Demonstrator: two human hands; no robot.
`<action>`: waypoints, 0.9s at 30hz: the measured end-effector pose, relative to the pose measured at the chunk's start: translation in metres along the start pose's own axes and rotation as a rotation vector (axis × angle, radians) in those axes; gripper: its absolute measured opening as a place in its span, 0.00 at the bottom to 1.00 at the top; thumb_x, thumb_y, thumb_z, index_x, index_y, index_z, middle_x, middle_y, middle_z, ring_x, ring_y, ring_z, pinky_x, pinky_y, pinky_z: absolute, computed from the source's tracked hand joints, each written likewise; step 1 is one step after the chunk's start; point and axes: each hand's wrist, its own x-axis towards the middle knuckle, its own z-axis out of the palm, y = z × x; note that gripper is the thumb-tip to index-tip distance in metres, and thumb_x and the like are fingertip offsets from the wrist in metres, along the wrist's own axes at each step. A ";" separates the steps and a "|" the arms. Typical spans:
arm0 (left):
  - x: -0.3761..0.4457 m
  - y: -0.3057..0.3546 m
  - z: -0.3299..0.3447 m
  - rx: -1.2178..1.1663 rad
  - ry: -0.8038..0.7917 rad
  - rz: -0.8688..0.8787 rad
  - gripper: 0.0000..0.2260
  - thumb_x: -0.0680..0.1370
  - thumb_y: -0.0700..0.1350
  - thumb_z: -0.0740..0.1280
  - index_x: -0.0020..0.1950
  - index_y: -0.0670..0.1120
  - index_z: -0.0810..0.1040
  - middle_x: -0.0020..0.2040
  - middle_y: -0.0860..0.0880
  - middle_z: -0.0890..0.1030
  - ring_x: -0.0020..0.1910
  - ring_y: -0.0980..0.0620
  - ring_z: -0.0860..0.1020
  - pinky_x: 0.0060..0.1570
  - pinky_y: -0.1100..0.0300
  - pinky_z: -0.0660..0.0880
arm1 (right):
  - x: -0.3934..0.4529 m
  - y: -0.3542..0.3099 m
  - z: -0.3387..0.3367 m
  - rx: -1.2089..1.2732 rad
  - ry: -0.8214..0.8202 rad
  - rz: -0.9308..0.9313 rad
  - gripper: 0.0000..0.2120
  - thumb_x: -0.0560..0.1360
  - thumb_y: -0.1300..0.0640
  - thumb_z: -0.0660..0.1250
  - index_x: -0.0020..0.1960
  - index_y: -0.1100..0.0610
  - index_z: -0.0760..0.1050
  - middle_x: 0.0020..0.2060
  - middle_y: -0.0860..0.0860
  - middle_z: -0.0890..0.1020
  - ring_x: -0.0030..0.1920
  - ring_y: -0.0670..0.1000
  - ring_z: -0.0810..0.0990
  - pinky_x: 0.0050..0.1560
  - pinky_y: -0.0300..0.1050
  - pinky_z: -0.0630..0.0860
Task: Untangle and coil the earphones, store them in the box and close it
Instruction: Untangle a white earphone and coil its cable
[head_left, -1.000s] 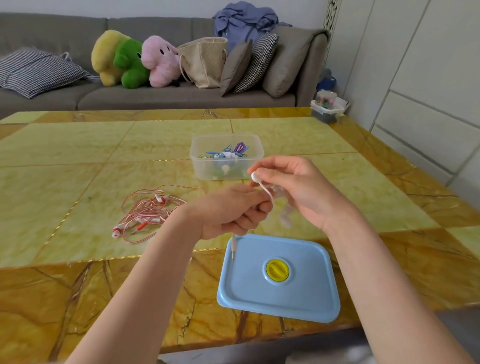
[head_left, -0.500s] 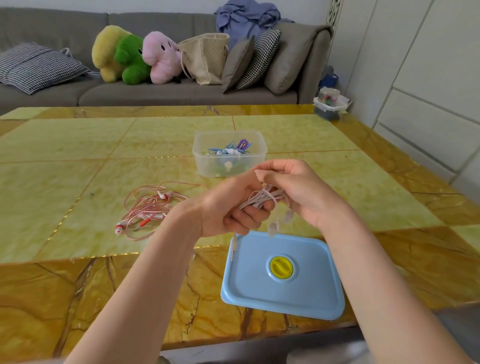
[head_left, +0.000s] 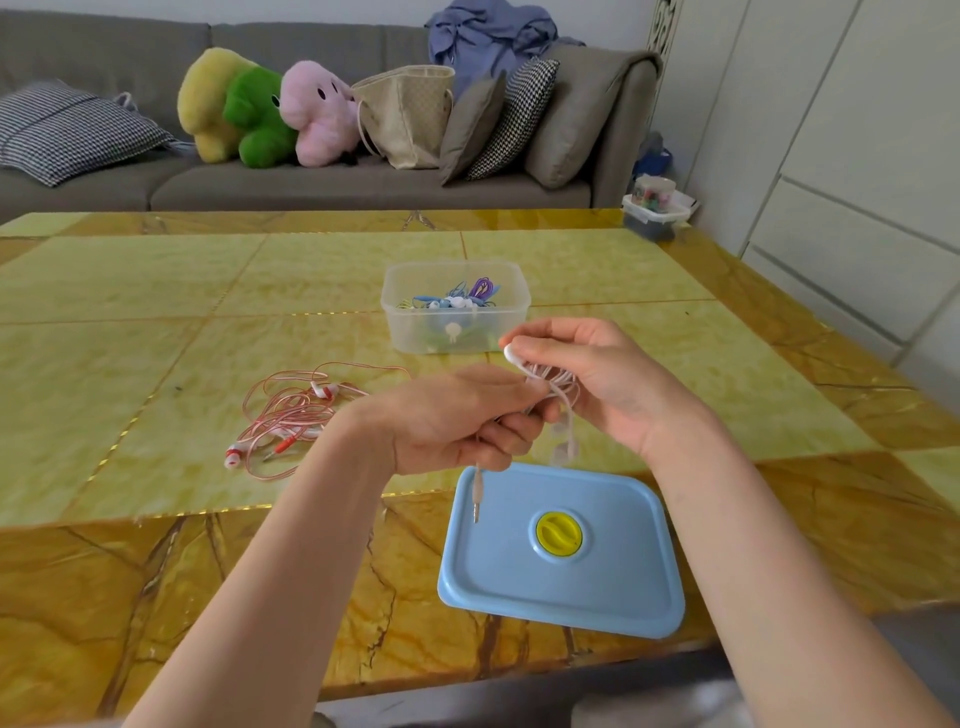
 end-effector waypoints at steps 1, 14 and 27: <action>0.001 0.000 0.001 0.020 0.016 -0.019 0.13 0.82 0.47 0.54 0.43 0.43 0.71 0.29 0.54 0.61 0.24 0.61 0.58 0.22 0.72 0.56 | 0.001 0.001 -0.001 -0.022 0.024 0.003 0.04 0.74 0.66 0.65 0.43 0.61 0.78 0.27 0.48 0.79 0.25 0.43 0.75 0.23 0.34 0.69; 0.014 0.001 0.016 0.594 0.256 -0.063 0.17 0.79 0.52 0.62 0.32 0.48 0.66 0.27 0.54 0.64 0.23 0.57 0.61 0.23 0.68 0.58 | 0.001 0.007 -0.009 -0.328 0.192 0.014 0.04 0.71 0.63 0.70 0.40 0.56 0.79 0.32 0.50 0.79 0.31 0.45 0.76 0.29 0.34 0.71; 0.013 0.001 0.016 0.523 0.066 -0.108 0.16 0.80 0.41 0.56 0.32 0.48 0.60 0.25 0.54 0.58 0.23 0.56 0.54 0.22 0.68 0.51 | -0.004 0.001 -0.007 -0.065 0.015 -0.073 0.03 0.71 0.65 0.69 0.40 0.58 0.78 0.32 0.49 0.80 0.34 0.45 0.77 0.39 0.35 0.76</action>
